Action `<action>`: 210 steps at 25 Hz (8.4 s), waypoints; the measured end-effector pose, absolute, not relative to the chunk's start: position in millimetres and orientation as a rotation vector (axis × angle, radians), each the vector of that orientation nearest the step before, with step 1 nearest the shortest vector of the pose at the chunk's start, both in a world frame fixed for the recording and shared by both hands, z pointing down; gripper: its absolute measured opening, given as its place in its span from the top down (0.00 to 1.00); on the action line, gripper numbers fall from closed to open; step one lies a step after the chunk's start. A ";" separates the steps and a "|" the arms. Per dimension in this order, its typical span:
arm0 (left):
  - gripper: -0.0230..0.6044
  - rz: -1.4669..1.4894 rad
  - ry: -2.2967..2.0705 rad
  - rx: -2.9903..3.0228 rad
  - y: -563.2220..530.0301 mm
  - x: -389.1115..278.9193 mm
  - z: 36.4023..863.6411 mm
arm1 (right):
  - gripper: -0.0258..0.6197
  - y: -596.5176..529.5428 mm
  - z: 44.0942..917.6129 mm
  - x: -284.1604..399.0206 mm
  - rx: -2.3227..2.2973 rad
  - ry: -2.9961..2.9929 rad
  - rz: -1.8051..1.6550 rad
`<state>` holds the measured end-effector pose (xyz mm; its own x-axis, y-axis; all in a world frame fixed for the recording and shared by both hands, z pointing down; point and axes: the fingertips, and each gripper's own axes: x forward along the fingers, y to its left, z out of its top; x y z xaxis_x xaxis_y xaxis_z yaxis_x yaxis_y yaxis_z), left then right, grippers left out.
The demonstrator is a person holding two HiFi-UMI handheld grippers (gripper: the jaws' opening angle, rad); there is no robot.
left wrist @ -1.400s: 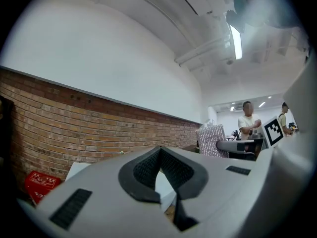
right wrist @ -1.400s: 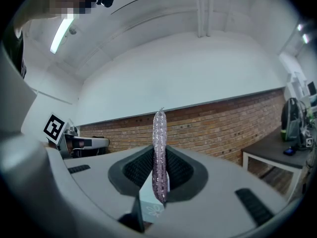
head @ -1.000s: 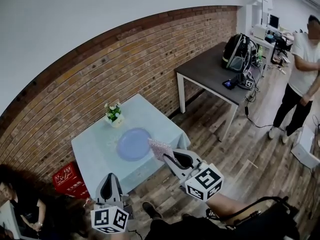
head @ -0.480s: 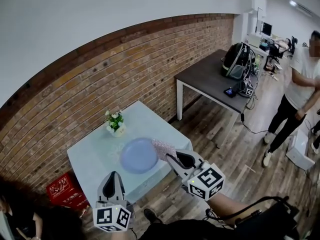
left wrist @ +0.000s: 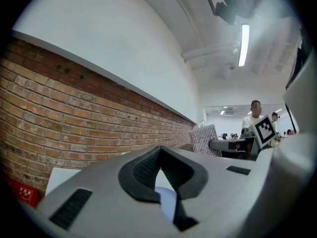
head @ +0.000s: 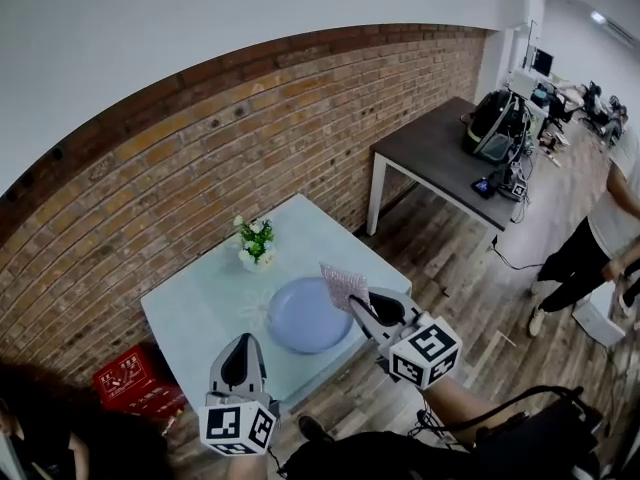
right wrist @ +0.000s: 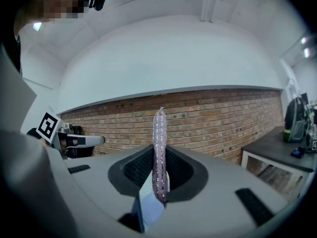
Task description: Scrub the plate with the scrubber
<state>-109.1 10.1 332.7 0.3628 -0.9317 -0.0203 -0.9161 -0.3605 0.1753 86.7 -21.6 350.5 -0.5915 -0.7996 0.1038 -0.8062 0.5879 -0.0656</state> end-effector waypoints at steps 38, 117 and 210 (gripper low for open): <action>0.95 0.073 -1.745 2.117 -96.0 -113.2 504.5 | 0.85 -203.6 503.9 27.9 0.875 -2.606 0.251; 0.84 0.270 -1.826 1.466 -72.7 -82.6 681.2 | 0.85 -236.2 649.0 -11.9 0.331 -2.415 -0.381; 0.79 0.423 -1.472 1.737 -78.3 -76.7 682.7 | 0.86 -170.2 584.0 120.0 0.928 -2.168 -0.239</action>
<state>-76.7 -78.3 682.7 0.2657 -0.6660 0.6970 -0.9345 -0.0003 0.3560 120.0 -170.2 584.0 -0.4539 -0.6851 0.5698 -0.5448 0.7194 0.4309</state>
